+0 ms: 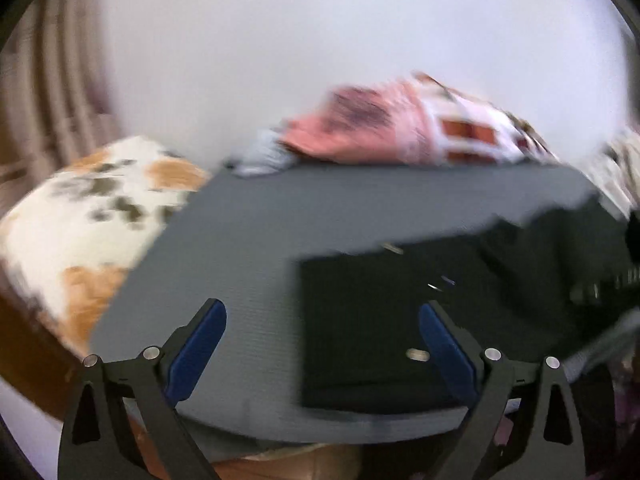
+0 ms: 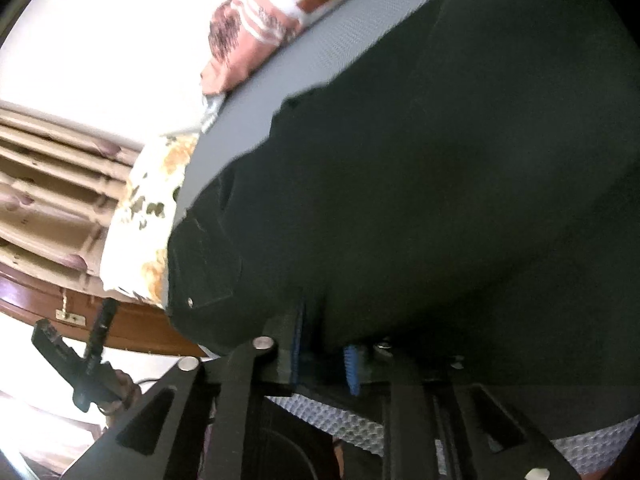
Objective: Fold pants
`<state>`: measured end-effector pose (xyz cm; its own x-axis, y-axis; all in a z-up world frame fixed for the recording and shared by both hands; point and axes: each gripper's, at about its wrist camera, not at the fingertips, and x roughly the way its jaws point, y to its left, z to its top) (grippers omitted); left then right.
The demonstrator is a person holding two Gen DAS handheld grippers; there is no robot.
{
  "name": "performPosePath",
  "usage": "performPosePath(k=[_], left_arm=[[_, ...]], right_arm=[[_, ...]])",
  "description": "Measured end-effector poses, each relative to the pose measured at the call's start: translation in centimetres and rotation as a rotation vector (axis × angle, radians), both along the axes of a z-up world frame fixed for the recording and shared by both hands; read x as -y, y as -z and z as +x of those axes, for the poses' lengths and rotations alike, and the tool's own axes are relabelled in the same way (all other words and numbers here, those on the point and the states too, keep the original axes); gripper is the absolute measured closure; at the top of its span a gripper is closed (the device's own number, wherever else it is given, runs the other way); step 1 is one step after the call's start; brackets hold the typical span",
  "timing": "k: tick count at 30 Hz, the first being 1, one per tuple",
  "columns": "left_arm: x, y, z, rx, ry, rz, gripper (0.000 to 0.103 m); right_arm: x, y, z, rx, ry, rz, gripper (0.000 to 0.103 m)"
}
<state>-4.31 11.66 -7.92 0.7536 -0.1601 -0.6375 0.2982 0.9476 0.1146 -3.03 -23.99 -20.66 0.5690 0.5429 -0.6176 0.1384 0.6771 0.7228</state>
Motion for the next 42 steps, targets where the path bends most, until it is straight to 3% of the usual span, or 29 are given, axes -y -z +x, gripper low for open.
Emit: performPosePath(k=[2,4,5,9,14,16,17,19,27,34,42], left_arm=[[2.2,2.8,0.7,-0.097,0.071,0.032,0.009],[3.3,5.4,1.1,-0.193,0.103,0.059,0.023],[3.6,6.1,1.0,-0.221,0.106,0.067,0.023],[3.9,6.4,0.6,-0.22,0.109,0.061,0.023],[4.0,6.8,0.6,-0.224,0.107,0.078,0.022],[3.9,6.8,0.8,-0.227,0.101,0.078,0.022],[3.9,6.8,1.0,-0.229,0.1,0.076,0.021],[3.9,6.9,1.3,-0.227,0.098,0.081,0.02],[3.6,6.8,1.2,-0.226,0.11,0.082,0.02],[3.2,6.8,0.7,-0.22,0.13,0.09,0.02],[2.7,6.9,1.0,-0.216,0.139,0.1,0.019]], right_arm=[[1.7,-0.3,-0.6,0.036,0.042,0.029,0.071],[3.7,-0.7,-1.1,0.072,0.089,0.04,0.07],[5.1,-0.8,-1.3,0.087,0.114,0.046,0.07],[11.4,-1.0,-1.2,0.143,0.228,0.061,0.07],[22.6,-0.8,-0.5,0.175,0.459,0.101,0.071],[26.6,-0.5,-0.4,0.154,0.542,0.107,0.08],[28.1,-0.5,-0.4,0.134,0.568,0.096,0.094],[30.4,-0.5,-0.8,0.103,0.606,0.083,0.096],[29.7,-4.1,-7.4,0.126,0.633,-0.01,0.099],[29.2,1.1,-15.3,0.011,0.679,0.035,0.099],[29.4,2.8,-17.6,0.046,0.704,0.103,0.1]])
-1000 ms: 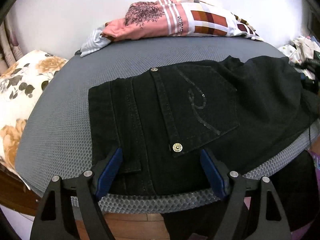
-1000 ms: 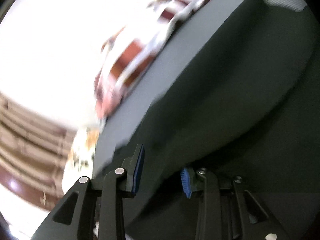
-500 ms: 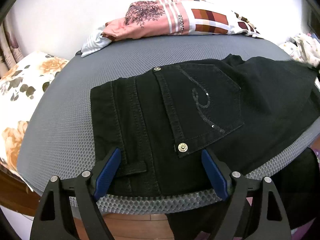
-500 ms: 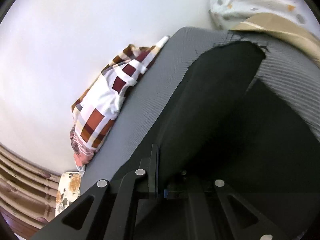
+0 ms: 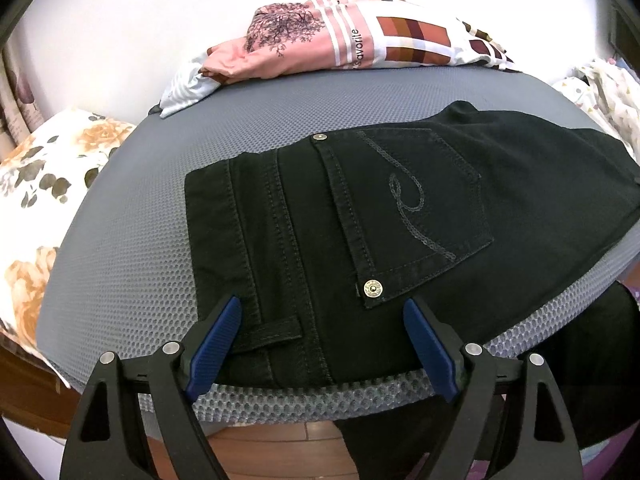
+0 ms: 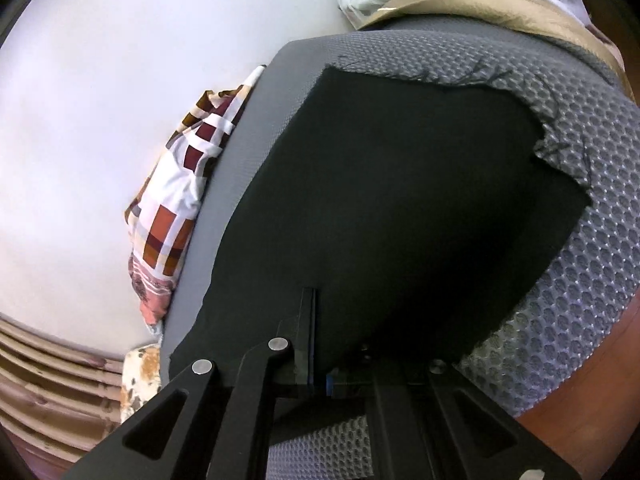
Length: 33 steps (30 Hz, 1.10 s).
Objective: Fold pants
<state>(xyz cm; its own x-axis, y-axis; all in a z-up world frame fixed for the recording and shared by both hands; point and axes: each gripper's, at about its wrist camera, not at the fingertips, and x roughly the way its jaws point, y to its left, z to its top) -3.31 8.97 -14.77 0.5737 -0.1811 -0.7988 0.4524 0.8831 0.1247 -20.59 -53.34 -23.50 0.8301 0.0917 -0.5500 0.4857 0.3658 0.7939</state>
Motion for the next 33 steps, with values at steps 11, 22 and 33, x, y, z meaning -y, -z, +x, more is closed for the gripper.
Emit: performPosePath(k=[11,22,33], left_arm=[[-0.2,0.0,-0.2,0.004,-0.002,0.004,0.018],[-0.2,-0.1,-0.1,0.001,-0.004,-0.002,0.018],[0.3,-1.5,-0.6,0.002,-0.036,-0.01,0.018]], right_arm=[[0.6,1.5,-2.7,0.06,0.039,0.086,0.101],[1.8,0.5,-4.9,0.045,0.103,0.057,0.099],[1.6,0.6,-6.6,0.046,0.169,0.119,0.078]])
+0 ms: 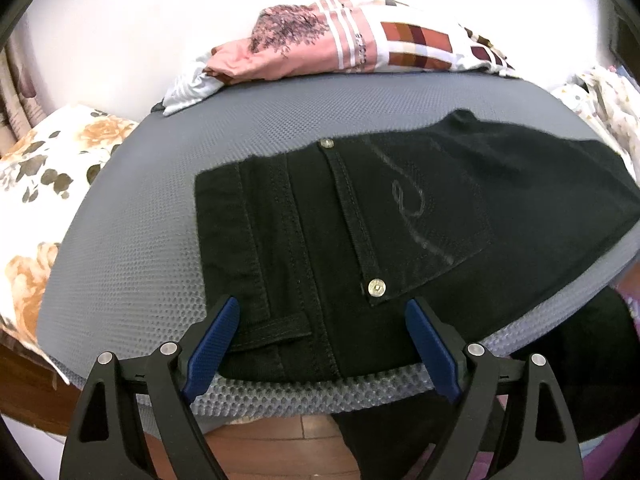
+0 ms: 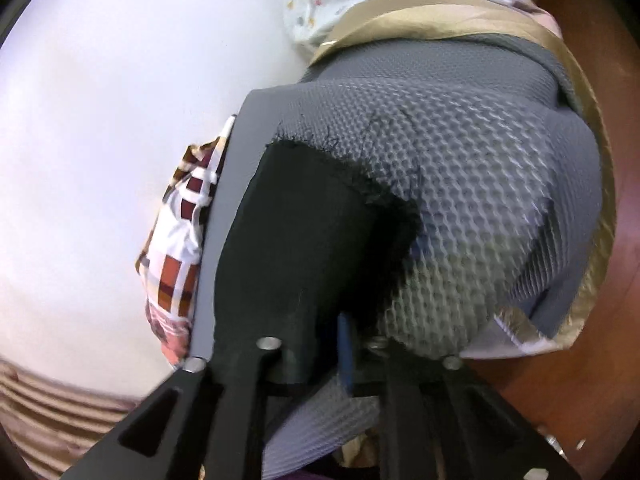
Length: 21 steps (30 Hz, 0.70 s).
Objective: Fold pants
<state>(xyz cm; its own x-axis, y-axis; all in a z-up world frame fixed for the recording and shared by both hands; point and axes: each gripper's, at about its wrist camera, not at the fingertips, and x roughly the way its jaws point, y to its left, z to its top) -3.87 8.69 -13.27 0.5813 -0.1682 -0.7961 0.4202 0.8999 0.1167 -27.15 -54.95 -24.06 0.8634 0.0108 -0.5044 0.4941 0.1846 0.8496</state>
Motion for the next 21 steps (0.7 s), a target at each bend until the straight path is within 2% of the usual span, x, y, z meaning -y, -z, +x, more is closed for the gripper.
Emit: performPosePath(k=[2,3,6,9,11,15,17,21], left_arm=[[0.2,-1.2,-0.3,0.015,-0.022,0.008,0.018],[0.5,-2.3,-0.5,0.023,-0.043,0.01,0.018],[1.4,-5.2,-1.6,0.074,-0.092,-0.016,0.018],[2.0,-7.5,-2.7,0.13,-0.125,-0.067,0.013],[2.6,-8.4,-3.6,0.151,-0.146,-0.091,0.011],[2.4,-8.6,-4.4,0.178,-0.137,-0.155,0.008],[2.5,-8.0,-4.3,0.17,-0.128,-0.135,0.007],[2.7,-6.6,-3.7,0.106,-0.114,-0.131,0.007]], right_arm=[[-1.6,-0.5,-0.3,0.016,0.018,0.045,0.076],[-3.4,-1.2,0.3,0.042,-0.021,0.056,0.076],[-9.1,-2.7,3.9,0.08,-0.236,0.055,0.076],[-15.7,-1.6,8.5,0.129,-0.46,0.195,0.077],[-18.5,-0.8,10.6,0.103,-0.535,0.214,0.077],[-20.7,1.0,12.8,0.052,-0.588,0.266,0.076],[-20.9,1.1,13.2,0.01,-0.595,0.237,0.076],[-21.4,1.1,13.8,0.008,-0.577,0.243,0.076]])
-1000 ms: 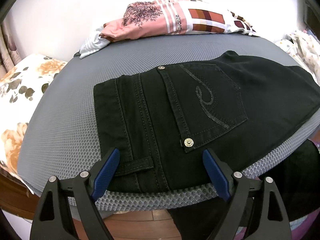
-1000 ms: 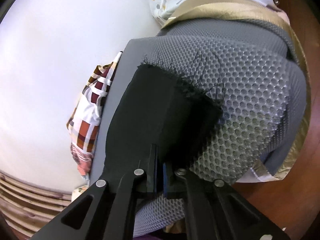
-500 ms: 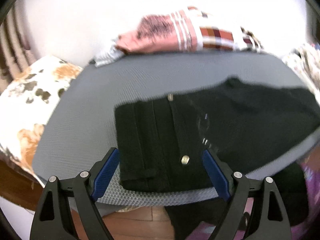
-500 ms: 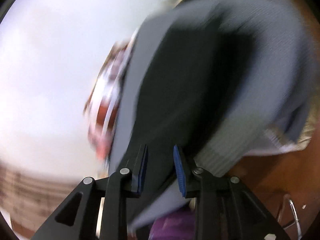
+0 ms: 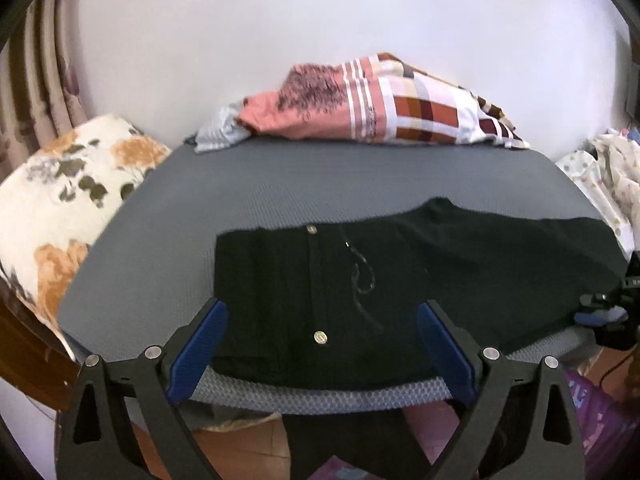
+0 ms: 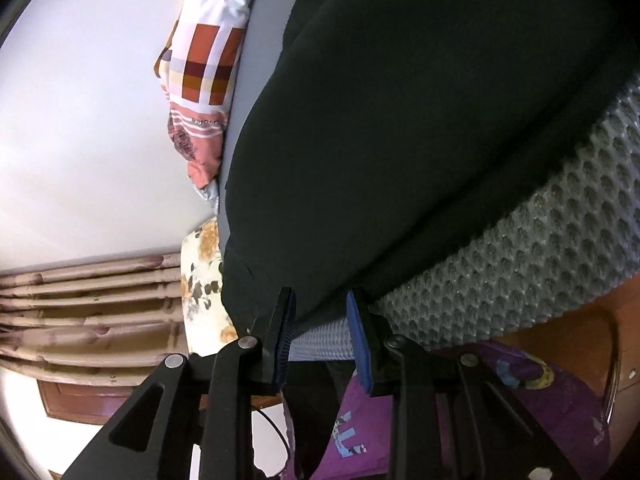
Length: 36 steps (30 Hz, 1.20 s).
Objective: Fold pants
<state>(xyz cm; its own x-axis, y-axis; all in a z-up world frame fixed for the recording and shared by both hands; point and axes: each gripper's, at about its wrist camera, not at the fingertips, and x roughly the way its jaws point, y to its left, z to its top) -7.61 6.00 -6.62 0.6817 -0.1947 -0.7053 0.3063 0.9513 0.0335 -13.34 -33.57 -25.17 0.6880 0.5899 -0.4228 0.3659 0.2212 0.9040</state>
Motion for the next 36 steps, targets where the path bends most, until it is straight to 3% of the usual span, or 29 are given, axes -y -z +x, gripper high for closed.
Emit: performPosePath(k=[10,11,12,15,20,22,26,29,32,34,36], left_arm=[[0.0,1.1,0.5,-0.032,0.01,0.008,0.007],[-0.2,1.1,0.7,-0.032,0.012,0.012,0.007],[-0.3,1.1,0.7,-0.028,0.011,0.017,0.007],[-0.6,1.2,0.7,-0.015,-0.007,0.05,0.007],[-2.2,1.4,1.8,-0.049,-0.047,0.005,0.007],[-2.6,1.9,2.3,-0.088,-0.05,-0.016,0.007],[-2.5,2.1,2.3,-0.089,-0.059,0.011,0.007],[-2.4,2.1,2.2,-0.086,-0.063,0.023,0.007],[-2.4,2.0,2.2,-0.073,-0.062,0.027,0.007],[-2.3,2.3,2.4,-0.081,-0.059,0.035,0.007],[-2.3,2.7,2.6,-0.098,-0.056,0.043,0.007]], right_arm=[[-1.5,0.3,1.7,0.034,0.024,0.015,0.077],[-1.7,0.1,1.9,0.032,0.02,-0.007,0.082],[-1.9,0.0,2.0,0.023,0.01,-0.038,0.093],[-1.7,0.0,1.5,-0.004,-0.007,-0.068,0.097],[-2.6,-1.7,1.2,-0.013,-0.083,-0.157,0.097],[-2.2,-0.1,1.4,-0.041,-0.075,-0.094,0.098],[-1.7,0.6,1.2,-0.047,-0.07,-0.032,0.096],[-1.9,0.0,0.9,-0.046,-0.138,-0.01,0.084],[-4.2,-3.6,1.1,0.004,-0.321,-0.134,0.079],[-5.9,-8.1,1.8,0.12,-0.431,-0.337,0.079],[-7.1,-12.3,3.5,0.238,-0.477,-0.605,0.074]])
